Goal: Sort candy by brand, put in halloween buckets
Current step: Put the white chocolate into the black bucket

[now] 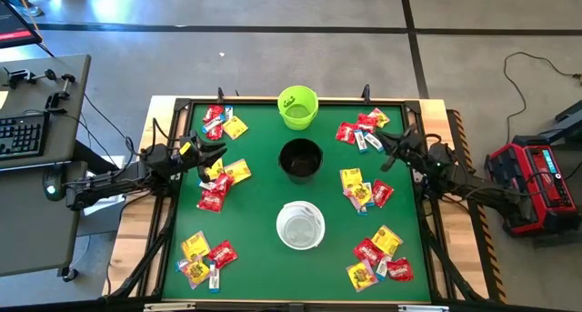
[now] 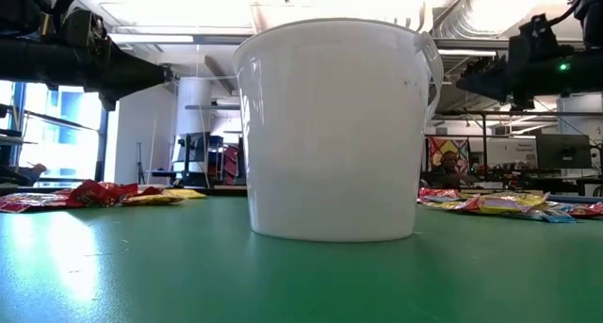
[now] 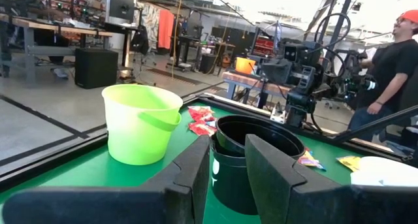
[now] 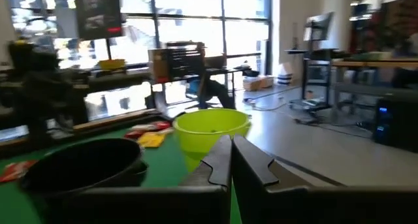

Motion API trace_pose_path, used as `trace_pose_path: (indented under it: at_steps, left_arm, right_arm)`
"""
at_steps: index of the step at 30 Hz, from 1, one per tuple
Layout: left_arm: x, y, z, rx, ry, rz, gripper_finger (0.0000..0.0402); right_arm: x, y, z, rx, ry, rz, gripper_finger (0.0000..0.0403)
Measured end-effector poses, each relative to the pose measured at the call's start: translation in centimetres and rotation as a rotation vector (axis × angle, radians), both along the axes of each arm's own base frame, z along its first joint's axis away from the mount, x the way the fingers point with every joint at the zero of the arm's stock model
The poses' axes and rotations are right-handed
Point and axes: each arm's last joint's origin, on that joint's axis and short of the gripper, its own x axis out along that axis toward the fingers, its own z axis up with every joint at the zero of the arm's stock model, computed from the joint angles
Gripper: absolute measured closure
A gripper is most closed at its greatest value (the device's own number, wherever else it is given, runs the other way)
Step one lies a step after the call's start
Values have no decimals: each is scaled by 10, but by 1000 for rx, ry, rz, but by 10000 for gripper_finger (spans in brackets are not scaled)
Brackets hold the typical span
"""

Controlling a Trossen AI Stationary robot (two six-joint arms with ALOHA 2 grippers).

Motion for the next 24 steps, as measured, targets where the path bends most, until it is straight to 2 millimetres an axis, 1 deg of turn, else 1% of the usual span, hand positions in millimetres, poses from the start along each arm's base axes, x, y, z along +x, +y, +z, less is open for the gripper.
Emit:
trace_pose_path:
  at_steps: [4,7,13,16,21,24]
  left_arm:
    - [0,0,1,4,-14,0,312]
    - [0,0,1,3,-13,0,312]
    - [0,0,1,4,-15,0,312]
    - [0,0,4,10,-37,0,312]
    - [-1,0,8,20,-82,22,312]
    - [-1,1,8,17,-83,53,312]
  right_arm:
    - [0,2,3,-5,-6,38,402]
    - [0,3,12,-9,-28,48,402]
    - [4,1,23,19,25,22,402]
    - [9,-2,25,38,70,-22,402]
    - [20,-6,28,71,143,-27,402]
    - [27,-11,30,162,186,-83,402]
